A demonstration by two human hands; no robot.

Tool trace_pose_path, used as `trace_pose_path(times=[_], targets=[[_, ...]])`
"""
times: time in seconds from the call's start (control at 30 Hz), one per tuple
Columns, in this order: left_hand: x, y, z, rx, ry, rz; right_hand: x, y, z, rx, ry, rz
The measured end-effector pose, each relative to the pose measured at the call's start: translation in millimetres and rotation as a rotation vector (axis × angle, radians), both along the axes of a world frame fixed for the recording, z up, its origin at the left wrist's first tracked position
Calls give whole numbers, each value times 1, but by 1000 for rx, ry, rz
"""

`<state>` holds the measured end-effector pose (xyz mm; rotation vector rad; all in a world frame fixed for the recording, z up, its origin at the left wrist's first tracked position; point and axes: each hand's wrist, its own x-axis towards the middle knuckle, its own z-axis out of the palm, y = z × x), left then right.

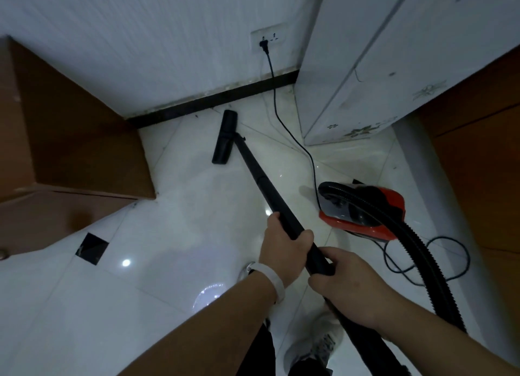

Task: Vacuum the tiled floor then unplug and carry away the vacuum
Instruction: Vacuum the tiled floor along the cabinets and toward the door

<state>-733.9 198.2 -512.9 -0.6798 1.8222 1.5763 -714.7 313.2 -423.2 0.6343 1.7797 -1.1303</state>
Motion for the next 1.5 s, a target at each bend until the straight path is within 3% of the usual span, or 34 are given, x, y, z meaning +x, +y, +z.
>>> trace_pose_path(times=[0.33, 0.5, 0.83, 1.17, 1.5], targets=[[-28, -38, 2, 9, 11, 222, -66, -33, 4, -8, -26, 284], [-45, -41, 0, -8, -1, 282, -88, -34, -3, -36, -17, 316], [-92, 32, 2, -83, -49, 357, -144, 32, -5, -21, -7, 438], [-131, 127, 10, -41, -36, 361, -191, 118, 16, 49, -51, 481], [-114, 122, 9, -54, -80, 552, -201, 109, 13, 7, -66, 755]])
